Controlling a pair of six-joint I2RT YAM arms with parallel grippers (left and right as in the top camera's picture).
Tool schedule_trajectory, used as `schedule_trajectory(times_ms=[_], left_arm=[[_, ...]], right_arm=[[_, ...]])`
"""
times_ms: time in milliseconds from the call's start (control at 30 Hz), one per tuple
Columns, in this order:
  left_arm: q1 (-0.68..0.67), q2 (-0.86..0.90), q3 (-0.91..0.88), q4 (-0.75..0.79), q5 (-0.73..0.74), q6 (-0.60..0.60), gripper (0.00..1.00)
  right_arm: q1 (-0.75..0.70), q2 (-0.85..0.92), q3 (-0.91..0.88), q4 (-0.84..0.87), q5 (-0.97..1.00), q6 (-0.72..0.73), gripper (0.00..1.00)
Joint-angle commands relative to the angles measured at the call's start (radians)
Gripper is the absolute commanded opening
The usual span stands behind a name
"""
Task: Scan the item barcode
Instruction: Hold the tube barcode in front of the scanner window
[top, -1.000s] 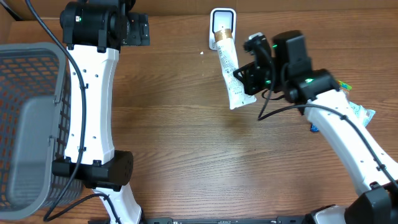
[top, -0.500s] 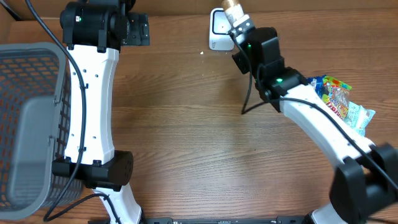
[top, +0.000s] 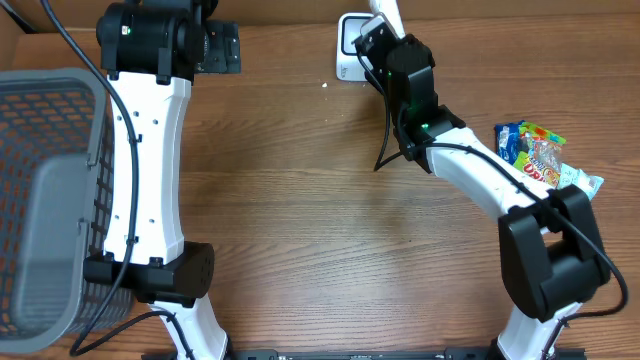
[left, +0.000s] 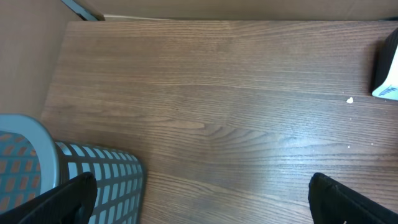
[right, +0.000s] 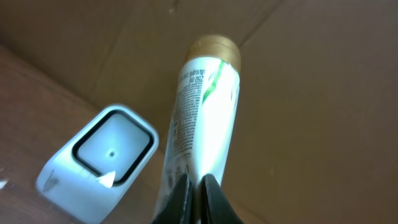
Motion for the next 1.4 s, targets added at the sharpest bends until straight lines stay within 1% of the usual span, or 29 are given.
schedule_trajectory(times_ms=[0,167,233,267,400,500,633,1367], left_arm=[[-0.007,-0.004,0.013,0.0,-0.005,-0.01,1.0],[-0.007,-0.004,0.013,0.0,-0.005,-0.01,1.0],[-0.007,-0.004,0.013,0.0,-0.005,-0.01,1.0],[-0.007,-0.004,0.013,0.0,-0.005,-0.01,1.0],[-0.007,-0.004,0.013,0.0,-0.005,-0.01,0.99],[-0.007,-0.004,0.013,0.0,-0.005,-0.01,1.0],[-0.007,-0.004,0.013,0.0,-0.005,-0.01,1.0],[-0.007,-0.004,0.013,0.0,-0.005,-0.01,1.0]], right_arm=[[-0.002,0.047,0.016,0.114,0.001,-0.091,0.04],[-0.002,0.117,0.016,0.238,0.005,-0.202,0.04],[-0.002,0.127,0.016,0.25,0.025,-0.205,0.04],[-0.002,0.129,0.016,0.248,0.043,-0.199,0.04],[-0.002,0.129,0.016,0.255,0.18,-0.075,0.04],[-0.008,0.129,0.016,0.211,0.178,-0.028,0.04],[-0.008,0.129,0.016,0.204,0.177,0.019,0.04],[-0.009,0.103,0.017,0.231,0.178,0.085,0.04]])
